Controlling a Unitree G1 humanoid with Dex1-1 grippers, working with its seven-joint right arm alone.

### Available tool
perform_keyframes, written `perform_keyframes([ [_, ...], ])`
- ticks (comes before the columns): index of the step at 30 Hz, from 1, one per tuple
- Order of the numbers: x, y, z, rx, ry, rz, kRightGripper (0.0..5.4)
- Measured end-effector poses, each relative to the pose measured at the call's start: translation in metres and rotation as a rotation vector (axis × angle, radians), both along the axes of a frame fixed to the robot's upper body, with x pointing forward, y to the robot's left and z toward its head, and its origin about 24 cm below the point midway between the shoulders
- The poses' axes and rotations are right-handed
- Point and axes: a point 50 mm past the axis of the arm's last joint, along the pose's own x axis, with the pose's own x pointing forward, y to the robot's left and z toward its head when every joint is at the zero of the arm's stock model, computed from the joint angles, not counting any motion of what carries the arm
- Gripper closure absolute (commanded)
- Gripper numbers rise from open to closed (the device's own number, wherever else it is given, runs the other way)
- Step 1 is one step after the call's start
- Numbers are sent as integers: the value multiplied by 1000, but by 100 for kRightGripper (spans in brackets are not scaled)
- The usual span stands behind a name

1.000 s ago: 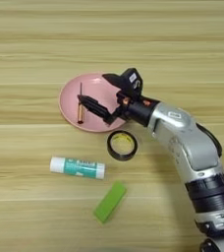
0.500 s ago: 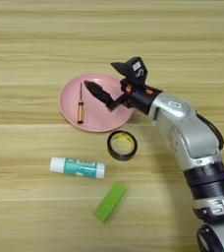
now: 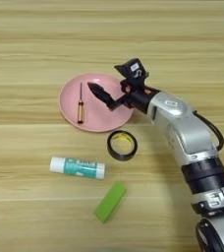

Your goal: Move the objects on the table

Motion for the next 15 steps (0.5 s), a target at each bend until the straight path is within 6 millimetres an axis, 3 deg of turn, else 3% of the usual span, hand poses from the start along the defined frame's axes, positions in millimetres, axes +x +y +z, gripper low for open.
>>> perform_keyframes([
  [15,7,0,-16,-78,45,-47,6],
])
